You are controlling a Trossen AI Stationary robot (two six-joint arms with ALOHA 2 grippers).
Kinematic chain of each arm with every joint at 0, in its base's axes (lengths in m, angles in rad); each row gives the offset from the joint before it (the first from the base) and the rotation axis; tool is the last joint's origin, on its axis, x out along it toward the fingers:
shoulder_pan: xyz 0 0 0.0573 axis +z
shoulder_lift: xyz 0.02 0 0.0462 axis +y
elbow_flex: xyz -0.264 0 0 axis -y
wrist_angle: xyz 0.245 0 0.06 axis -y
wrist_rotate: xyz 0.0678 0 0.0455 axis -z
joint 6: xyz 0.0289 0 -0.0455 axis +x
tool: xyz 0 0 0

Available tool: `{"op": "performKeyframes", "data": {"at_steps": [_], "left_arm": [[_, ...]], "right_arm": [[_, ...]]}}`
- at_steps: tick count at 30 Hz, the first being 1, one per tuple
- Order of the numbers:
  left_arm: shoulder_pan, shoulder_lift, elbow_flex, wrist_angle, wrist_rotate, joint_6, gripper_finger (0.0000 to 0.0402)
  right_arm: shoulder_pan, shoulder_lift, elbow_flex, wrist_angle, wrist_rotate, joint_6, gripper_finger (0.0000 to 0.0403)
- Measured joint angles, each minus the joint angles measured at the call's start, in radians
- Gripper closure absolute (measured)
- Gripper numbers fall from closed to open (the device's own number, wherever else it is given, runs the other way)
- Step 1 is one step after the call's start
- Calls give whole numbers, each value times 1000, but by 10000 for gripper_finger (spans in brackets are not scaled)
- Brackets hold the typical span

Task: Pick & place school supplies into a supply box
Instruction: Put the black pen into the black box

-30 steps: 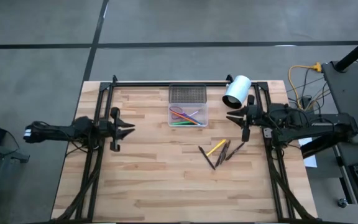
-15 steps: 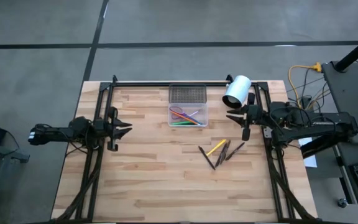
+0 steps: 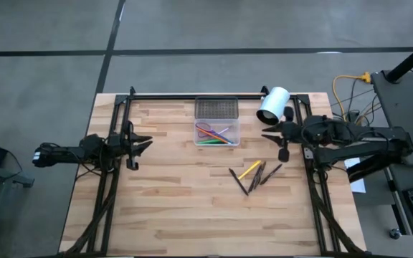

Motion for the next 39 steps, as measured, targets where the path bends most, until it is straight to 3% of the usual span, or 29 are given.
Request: {"op": "performKeyframes", "data": {"at_steps": [3,13,22,31,39], "left_arm": [[0,0,5,0,-2,27,349],[0,0,47,6,-3,91,349],[0,0,75,-88,-12,90,349],[0,0,-21,77,-18,77,349],[0,20,-19,71,-18,81,349]], "right_arm": [[0,26,0,-13,-12,13,335],[0,87,13,-87,-210,-10,335],[0,145,33,-200,-211,-16,335],[-3,159,59,-187,-207,-31,335],[-3,166,61,-215,-208,-33,335]]}}
